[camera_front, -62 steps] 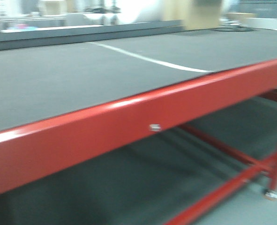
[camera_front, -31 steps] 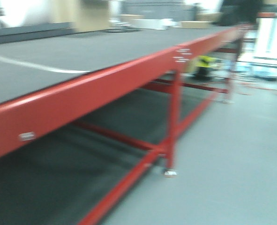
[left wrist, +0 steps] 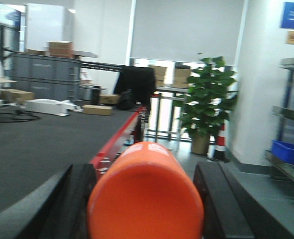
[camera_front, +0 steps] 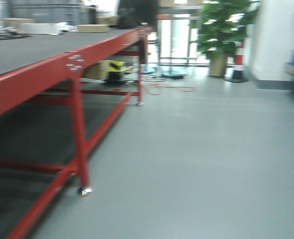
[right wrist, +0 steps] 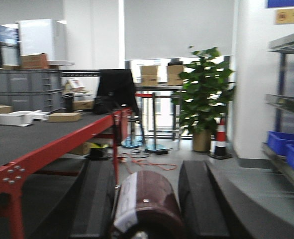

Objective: Place cylindrical capacitor in blue bin on shelf
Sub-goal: 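Drive the base away from the table holding both cylinders, then drive the base up to the steel shelf of blue bins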

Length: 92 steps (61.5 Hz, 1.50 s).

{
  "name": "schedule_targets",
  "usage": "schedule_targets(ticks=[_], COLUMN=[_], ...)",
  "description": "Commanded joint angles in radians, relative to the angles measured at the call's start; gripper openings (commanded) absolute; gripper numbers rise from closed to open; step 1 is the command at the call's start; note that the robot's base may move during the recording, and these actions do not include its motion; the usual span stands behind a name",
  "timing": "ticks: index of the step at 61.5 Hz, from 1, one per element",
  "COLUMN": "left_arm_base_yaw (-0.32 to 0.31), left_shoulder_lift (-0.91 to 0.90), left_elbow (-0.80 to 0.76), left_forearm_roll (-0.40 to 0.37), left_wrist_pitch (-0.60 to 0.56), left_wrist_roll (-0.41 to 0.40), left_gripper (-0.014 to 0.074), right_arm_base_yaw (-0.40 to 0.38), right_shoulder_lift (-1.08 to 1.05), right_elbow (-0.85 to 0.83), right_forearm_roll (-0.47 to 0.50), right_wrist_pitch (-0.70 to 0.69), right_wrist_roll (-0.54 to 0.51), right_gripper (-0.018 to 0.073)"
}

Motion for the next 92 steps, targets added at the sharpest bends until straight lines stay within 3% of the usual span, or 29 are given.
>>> schedule_targets(ticks=[1,92], left_arm_base_yaw=[-0.002,-0.002], left_shoulder_lift=[-0.005,-0.005], left_elbow=[0.001,0.001], left_forearm_roll=[-0.004,-0.004], left_wrist_pitch=[-0.023,-0.023], left_wrist_roll=[-0.002,-0.002], left_gripper=[-0.0111,-0.0111], right_arm_base_yaw=[0.002,0.002], right_shoulder_lift=[-0.006,-0.006], right_elbow=[0.000,0.000], right_forearm_roll=[-0.007,-0.007], right_wrist_pitch=[-0.023,-0.023], right_wrist_roll=[-0.002,-0.002], right_gripper=[-0.0163,-0.0163])
